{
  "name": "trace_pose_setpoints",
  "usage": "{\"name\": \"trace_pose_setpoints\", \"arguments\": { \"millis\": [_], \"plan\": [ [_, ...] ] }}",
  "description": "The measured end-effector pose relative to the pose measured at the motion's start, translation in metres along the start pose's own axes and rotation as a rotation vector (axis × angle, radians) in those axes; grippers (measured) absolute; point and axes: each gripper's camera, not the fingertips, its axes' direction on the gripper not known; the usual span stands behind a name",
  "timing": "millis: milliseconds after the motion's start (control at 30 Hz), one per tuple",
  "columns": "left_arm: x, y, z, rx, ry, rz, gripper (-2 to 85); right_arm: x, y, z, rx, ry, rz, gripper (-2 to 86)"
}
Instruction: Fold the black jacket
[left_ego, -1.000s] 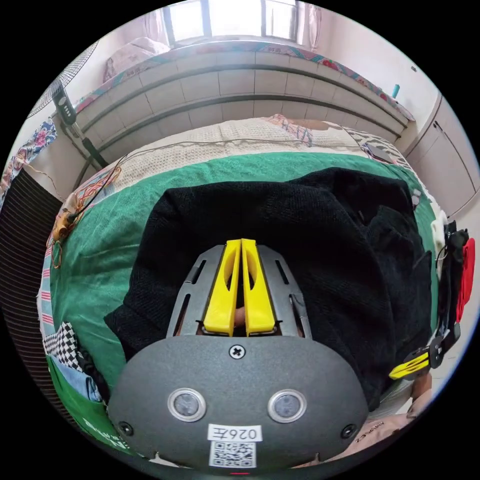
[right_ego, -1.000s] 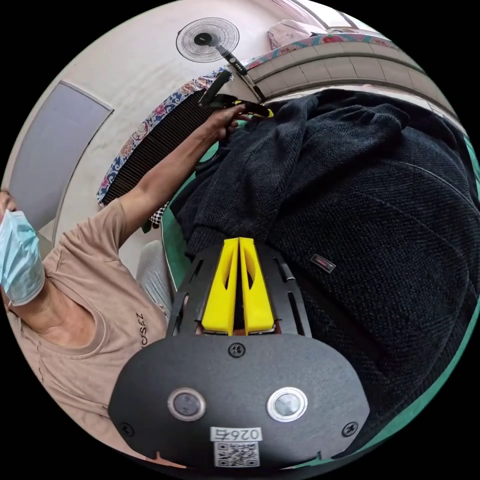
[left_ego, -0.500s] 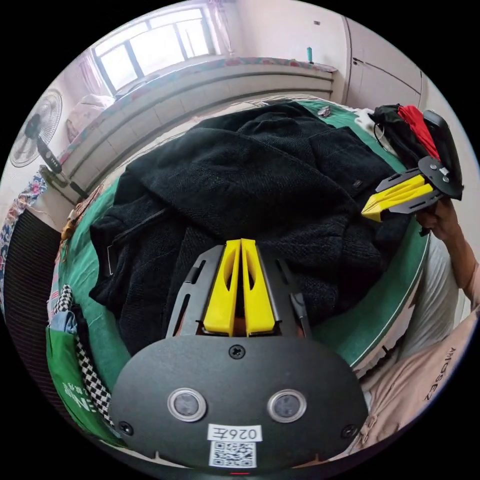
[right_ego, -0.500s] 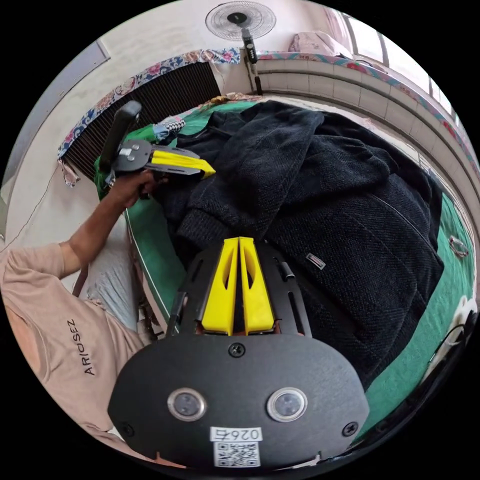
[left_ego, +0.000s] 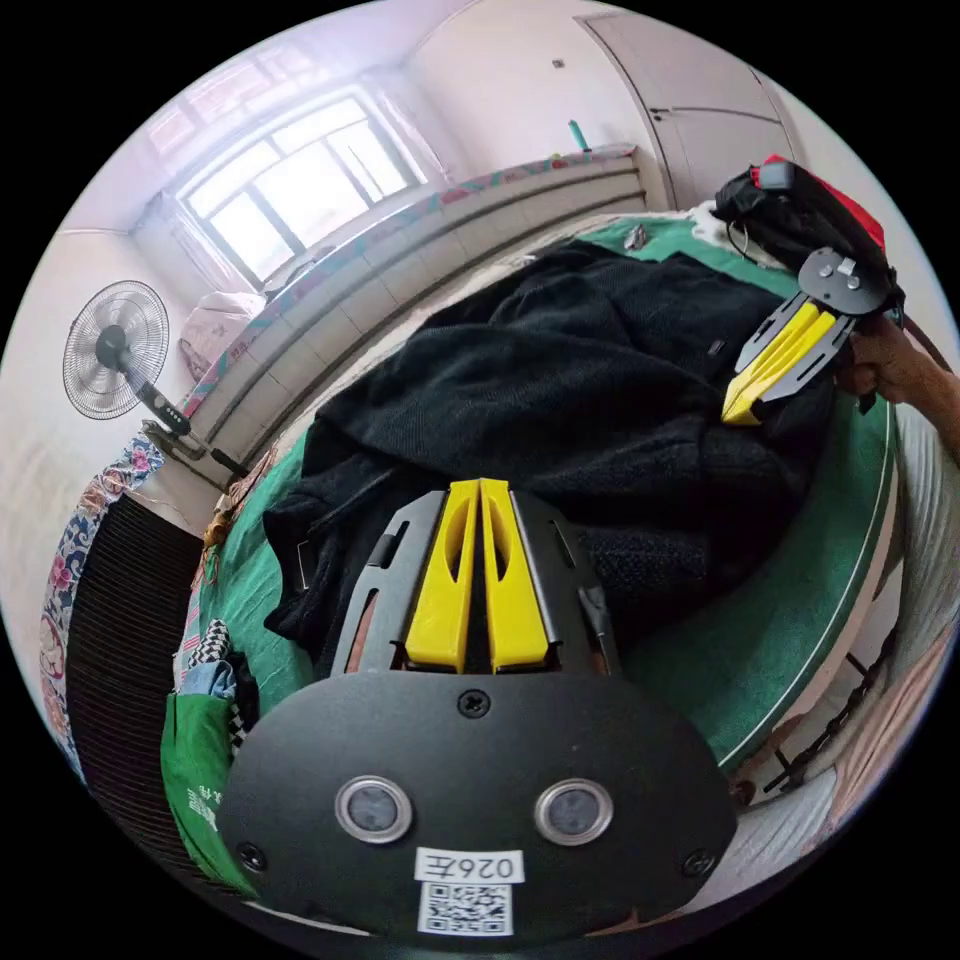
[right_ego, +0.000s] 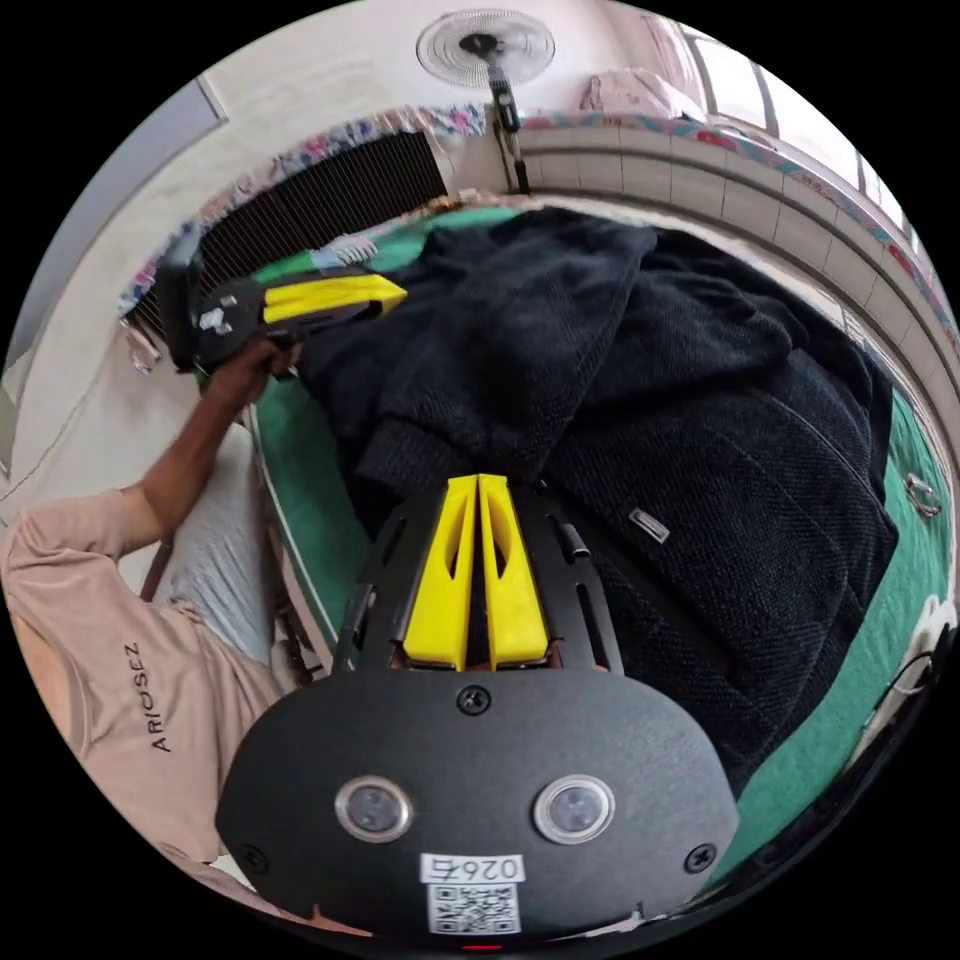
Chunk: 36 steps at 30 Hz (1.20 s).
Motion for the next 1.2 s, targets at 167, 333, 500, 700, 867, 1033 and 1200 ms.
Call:
{"name": "trace_pose_setpoints", "arguments": {
  "millis": [167, 333, 500, 700, 867, 1033, 1200],
  "plan": [
    [-0.001, 0.000, 0.025, -0.054, 0.087, -0.050, -1.0, 0.013, 0.007, 0.000, 0.002, -0.028, 0.004, -0.9],
    [-0.037, 0.018, 0.011, 0.130, 0.316, -0.251, -1.0, 0.031, 0.036, -0.032, 0.177, -0.034, 0.091, -0.9],
    [-0.048, 0.025, -0.031, 0.411, 0.520, -0.307, -1.0, 0.058, 0.087, -0.074, 0.320, 0.025, 0.231, -0.9],
    [-0.004, -0.034, -0.053, 0.438, 0.654, -0.273, -0.8, 0.110, 0.169, -0.129, 0.445, 0.171, 0.483, -0.4],
    [0.060, -0.162, -0.051, 0.352, 0.630, -0.137, 2.6, 0.174, 0.225, -0.137, 0.439, 0.012, 0.682, 4.3],
    [0.128, -0.289, -0.021, 0.162, 0.591, -0.010, 8.1, 0.213, 0.241, -0.116, 0.423, -0.219, 0.747, 7.9],
    [0.179, -0.393, 0.035, -0.127, 0.585, 0.041, 14.6, 0.226, 0.234, -0.101, 0.389, -0.261, 0.769, 8.3]
  ]
}}
